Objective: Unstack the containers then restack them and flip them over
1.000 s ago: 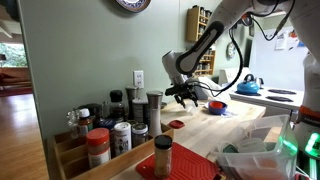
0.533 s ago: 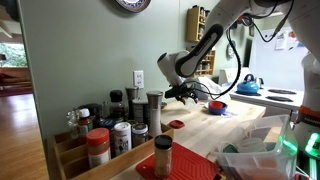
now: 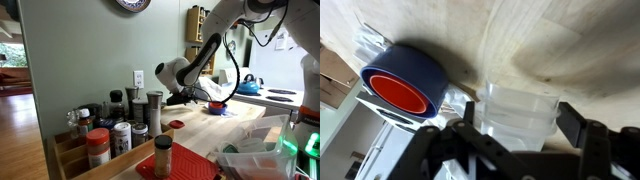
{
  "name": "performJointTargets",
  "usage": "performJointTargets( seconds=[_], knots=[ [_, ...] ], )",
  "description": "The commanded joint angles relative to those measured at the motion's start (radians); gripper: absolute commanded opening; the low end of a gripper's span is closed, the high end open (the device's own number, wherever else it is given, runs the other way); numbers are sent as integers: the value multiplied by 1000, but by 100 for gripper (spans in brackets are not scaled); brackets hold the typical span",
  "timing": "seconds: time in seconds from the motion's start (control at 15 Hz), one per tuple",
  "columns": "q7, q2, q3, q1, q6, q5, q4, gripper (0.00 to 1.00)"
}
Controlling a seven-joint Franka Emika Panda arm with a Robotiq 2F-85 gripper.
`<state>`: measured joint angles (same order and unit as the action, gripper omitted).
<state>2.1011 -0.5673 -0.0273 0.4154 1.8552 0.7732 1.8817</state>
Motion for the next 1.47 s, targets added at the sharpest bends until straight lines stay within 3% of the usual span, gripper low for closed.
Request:
performJointTargets(
  seconds=[0.0, 0.27, 0.33, 0.53, 1.0, 1.4],
  knots=[
    [54, -46, -8, 13, -45, 88, -29, 56],
    [57, -67, -31, 1, -60, 115, -38, 56],
    [52, -71, -37, -2, -61, 108, -39, 82],
    [41, -77, -50, -5, -64, 100, -42, 98],
    [-31, 5, -83, -59, 7, 60, 2, 100],
    [-293, 171, -106, -175, 176, -80, 82, 100]
  ],
)
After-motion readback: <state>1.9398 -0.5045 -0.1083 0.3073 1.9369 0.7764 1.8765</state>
